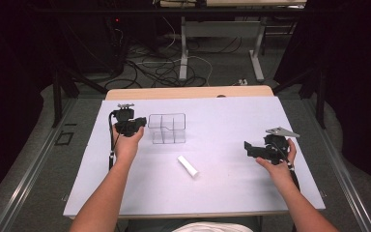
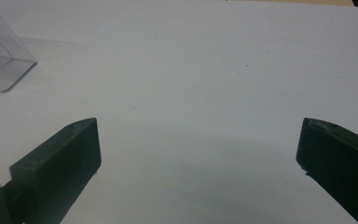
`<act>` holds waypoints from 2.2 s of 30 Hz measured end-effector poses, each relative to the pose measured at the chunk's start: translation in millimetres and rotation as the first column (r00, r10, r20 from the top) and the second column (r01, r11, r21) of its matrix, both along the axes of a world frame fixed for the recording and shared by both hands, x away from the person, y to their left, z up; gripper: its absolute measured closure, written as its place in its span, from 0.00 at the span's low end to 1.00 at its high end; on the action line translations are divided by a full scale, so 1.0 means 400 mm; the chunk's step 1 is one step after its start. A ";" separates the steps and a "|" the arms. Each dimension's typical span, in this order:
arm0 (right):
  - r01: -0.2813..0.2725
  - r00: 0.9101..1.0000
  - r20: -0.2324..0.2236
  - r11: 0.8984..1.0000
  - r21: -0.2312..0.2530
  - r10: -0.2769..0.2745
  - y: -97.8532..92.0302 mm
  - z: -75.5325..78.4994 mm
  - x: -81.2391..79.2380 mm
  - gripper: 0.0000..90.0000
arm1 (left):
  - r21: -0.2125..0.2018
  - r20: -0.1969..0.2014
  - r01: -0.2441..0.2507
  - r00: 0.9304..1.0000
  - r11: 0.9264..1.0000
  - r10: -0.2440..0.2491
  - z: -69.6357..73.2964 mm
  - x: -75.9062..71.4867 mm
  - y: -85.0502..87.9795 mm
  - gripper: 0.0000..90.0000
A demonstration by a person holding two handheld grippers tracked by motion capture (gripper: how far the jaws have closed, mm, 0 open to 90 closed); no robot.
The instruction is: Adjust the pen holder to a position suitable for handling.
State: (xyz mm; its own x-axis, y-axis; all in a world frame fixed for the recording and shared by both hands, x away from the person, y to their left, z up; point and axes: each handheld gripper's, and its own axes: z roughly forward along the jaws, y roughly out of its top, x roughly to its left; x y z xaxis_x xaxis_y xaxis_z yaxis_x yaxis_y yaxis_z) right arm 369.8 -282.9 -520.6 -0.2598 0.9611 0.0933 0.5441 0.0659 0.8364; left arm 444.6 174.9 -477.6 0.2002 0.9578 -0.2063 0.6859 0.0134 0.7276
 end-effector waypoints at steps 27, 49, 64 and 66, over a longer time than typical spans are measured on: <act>-0.014 1.000 -0.006 1.000 -0.002 0.014 0.010 -0.004 0.003 0.00 | 0.059 -0.009 0.058 0.998 0.997 -0.057 -0.015 0.008 -0.075 1.00; -0.025 1.000 -0.013 1.000 -0.004 0.025 0.012 -0.006 0.004 0.00 | 0.023 -0.001 0.106 0.994 0.994 -0.106 -0.019 0.007 -0.182 1.00; -0.027 0.999 -0.016 1.000 -0.001 0.027 0.013 -0.008 0.005 0.00 | 0.015 -0.001 0.126 0.992 0.992 -0.126 -0.020 0.014 -0.212 1.00; -0.028 0.999 -0.015 1.000 -0.001 0.028 0.014 -0.008 0.005 0.00 | 0.023 0.002 0.130 0.992 0.991 -0.130 -0.020 0.014 -0.211 1.00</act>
State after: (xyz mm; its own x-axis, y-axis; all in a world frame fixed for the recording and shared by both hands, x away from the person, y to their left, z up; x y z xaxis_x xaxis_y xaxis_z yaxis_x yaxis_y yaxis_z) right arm 371.6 -277.5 -523.8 -0.2853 0.9536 0.0961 0.5547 0.0825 0.8280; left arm 450.1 90.6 -485.7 0.3240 0.9279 -0.1842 0.6784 -0.0921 0.7289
